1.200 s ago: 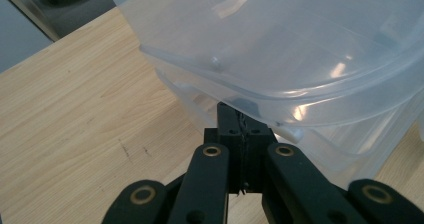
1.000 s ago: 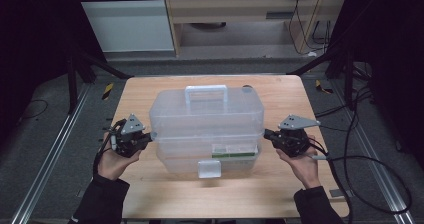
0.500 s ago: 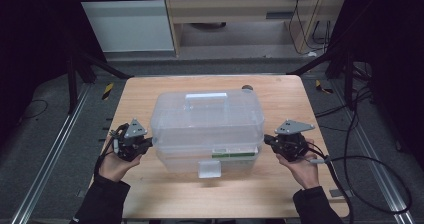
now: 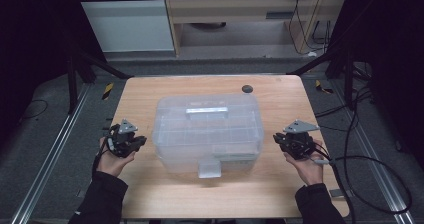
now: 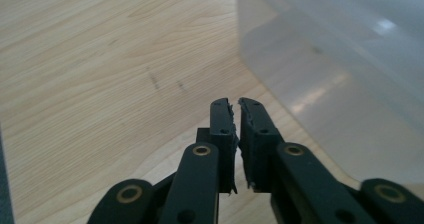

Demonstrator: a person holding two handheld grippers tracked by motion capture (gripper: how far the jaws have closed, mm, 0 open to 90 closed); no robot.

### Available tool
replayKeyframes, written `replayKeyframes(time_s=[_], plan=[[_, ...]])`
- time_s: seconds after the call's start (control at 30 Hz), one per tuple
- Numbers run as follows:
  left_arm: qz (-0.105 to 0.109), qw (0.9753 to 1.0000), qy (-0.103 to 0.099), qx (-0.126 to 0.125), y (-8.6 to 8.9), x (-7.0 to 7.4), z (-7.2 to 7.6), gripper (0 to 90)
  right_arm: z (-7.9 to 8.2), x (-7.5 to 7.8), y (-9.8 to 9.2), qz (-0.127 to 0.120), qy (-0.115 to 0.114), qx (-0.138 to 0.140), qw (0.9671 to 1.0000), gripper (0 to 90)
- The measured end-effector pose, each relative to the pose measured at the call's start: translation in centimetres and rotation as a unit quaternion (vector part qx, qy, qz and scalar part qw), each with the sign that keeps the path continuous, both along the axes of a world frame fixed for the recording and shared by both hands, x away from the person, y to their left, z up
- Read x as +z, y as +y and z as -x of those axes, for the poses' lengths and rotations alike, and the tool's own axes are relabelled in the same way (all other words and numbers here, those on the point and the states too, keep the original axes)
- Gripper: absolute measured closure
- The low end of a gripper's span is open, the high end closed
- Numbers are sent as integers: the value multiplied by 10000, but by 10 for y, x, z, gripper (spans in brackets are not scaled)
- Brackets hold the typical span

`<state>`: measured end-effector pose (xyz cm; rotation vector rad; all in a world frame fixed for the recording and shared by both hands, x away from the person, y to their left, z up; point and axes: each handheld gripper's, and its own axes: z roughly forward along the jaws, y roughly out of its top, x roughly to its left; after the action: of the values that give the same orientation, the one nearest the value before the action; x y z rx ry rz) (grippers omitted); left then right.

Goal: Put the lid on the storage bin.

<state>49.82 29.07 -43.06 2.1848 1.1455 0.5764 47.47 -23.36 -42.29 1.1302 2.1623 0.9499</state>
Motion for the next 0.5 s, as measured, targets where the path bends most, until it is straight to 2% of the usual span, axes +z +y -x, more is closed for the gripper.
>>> replayKeyframes(time_s=[0.23,0.37,0.5], plan=[[81,9991,-40,418,14,-12,-6,650,-7,-16,-18,-62,94,-437,9990,605],[126,9982,-91,584,22,-16,-8,558,-9,-22,-30,-94,2,-648,9979,472],[79,9976,-119,681,27,-19,-9,488,-11,-24,-41,-213,-29,-814,9965,362]])
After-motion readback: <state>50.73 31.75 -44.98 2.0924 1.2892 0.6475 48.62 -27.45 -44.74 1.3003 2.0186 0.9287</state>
